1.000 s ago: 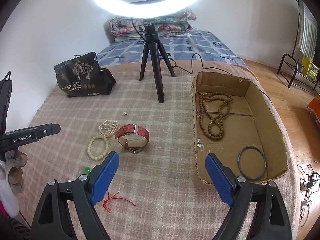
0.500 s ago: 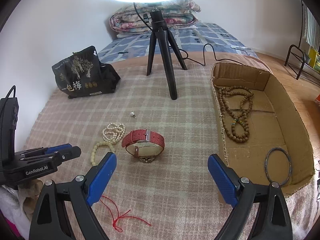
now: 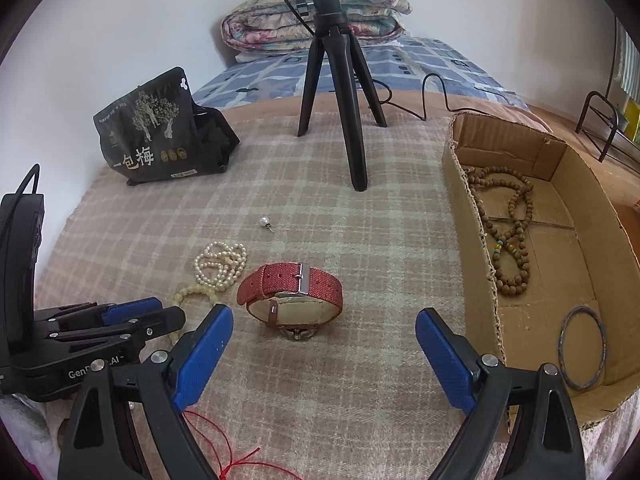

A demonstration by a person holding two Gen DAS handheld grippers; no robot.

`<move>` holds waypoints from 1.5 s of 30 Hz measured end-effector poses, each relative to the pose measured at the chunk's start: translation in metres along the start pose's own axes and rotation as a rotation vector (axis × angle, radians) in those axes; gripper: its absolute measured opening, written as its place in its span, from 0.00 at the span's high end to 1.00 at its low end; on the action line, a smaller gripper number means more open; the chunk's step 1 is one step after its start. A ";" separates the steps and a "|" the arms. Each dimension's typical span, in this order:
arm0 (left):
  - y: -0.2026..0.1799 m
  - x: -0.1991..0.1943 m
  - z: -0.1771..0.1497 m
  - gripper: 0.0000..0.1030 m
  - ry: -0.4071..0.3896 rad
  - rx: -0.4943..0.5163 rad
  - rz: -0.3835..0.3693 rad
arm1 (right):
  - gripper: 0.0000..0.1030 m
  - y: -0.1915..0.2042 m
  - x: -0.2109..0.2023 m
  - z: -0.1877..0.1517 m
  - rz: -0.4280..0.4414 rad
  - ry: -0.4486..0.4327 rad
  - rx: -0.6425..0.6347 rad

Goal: Organize jewelry
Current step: 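Move the left tool to the cream bead bracelet while the right tool approaches the red watch, then close the left tool on the cream bracelet while the right tool grasps the red watch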

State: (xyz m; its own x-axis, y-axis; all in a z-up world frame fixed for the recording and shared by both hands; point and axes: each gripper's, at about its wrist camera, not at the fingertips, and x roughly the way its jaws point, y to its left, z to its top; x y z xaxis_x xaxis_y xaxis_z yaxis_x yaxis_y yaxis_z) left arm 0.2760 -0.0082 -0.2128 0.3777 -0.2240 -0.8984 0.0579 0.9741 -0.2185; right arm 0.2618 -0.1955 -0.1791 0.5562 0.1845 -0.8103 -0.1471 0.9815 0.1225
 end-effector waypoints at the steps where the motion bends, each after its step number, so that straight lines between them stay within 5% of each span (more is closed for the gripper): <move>1: 0.000 0.001 0.000 0.69 0.001 0.002 0.003 | 0.09 0.000 0.001 0.001 0.002 -0.001 -0.001; 9: 0.009 0.005 0.001 0.92 -0.011 -0.005 0.033 | 0.04 0.007 0.012 0.006 -0.015 -0.006 -0.021; 26: 0.009 0.004 -0.001 0.93 -0.021 0.007 0.037 | 0.02 0.023 0.036 0.014 -0.115 0.018 -0.135; 31: 0.009 0.002 -0.001 0.94 -0.025 0.003 0.035 | 0.13 0.026 0.037 0.013 -0.122 0.029 -0.176; 34: 0.008 0.001 -0.001 0.94 -0.028 0.005 0.037 | 0.33 0.026 0.037 0.013 -0.123 0.040 -0.191; 39: 0.008 0.000 -0.002 0.95 -0.029 0.003 0.037 | 0.29 0.019 0.030 0.015 -0.099 0.024 -0.176; 45: 0.007 -0.001 -0.002 0.95 -0.030 0.006 0.039 | 0.23 0.003 0.009 0.013 0.038 -0.043 -0.074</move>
State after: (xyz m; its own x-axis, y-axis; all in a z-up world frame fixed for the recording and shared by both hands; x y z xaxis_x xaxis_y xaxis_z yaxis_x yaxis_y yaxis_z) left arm 0.2744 -0.0009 -0.2146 0.4073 -0.1854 -0.8943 0.0480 0.9822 -0.1818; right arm 0.2766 -0.1907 -0.1786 0.5835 0.2256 -0.7802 -0.2285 0.9674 0.1088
